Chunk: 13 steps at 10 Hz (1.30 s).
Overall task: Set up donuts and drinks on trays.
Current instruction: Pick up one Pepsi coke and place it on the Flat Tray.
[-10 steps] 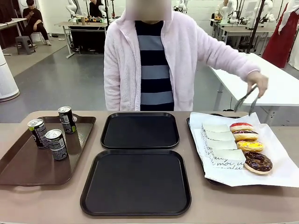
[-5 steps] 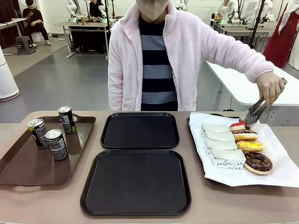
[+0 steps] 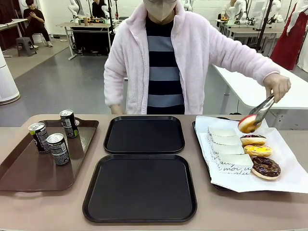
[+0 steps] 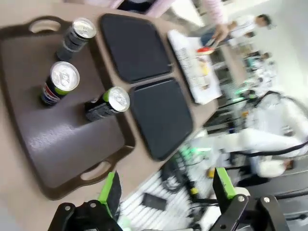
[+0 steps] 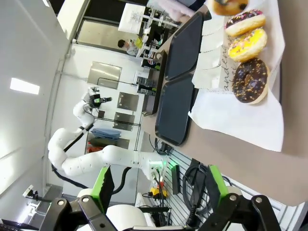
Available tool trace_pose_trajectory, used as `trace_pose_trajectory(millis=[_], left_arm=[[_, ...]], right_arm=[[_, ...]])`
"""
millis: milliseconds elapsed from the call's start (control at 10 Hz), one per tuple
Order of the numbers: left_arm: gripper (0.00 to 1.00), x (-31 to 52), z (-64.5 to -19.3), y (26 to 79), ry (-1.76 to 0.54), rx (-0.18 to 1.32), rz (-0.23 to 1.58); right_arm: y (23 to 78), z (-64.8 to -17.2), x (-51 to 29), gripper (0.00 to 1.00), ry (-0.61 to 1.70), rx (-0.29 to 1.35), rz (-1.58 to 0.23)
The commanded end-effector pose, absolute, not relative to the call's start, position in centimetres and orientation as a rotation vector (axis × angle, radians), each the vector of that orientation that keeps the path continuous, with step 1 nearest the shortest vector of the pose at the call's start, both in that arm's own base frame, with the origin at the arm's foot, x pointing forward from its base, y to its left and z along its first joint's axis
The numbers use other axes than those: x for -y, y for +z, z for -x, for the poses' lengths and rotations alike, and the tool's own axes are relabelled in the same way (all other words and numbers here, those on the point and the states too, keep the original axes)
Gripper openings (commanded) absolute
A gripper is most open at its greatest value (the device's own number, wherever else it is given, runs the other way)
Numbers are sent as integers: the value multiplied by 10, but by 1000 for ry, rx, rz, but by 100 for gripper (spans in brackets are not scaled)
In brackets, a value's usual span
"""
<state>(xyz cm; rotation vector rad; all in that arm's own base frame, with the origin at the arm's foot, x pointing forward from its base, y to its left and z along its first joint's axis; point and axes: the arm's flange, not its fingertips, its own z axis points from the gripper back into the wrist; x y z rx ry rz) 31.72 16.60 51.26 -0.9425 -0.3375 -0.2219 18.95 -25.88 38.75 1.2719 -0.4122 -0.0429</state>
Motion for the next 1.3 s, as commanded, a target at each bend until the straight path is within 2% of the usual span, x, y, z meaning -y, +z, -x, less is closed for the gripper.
trace_pose_trajectory(millis=[0, 200, 600, 1000, 1200], left_arm=[[100, -119, -322, 523, -277, 247, 651], [100, -71, -336, 518, -309, 175, 354], [100, 14, -367, 480, -259, 205, 119], [100, 51, -391, 460, -215, 242, 84], [100, 41, -386, 465, -258, 264, 211]], right_arm=[[387, -188, 260, 100, -31, 421, -1282], [387, -188, 260, 100, -31, 421, -1282], [387, -188, 260, 100, -31, 421, -1282], [387, -188, 260, 100, -31, 421, -1282], [387, -188, 260, 100, -31, 421, -1282]])
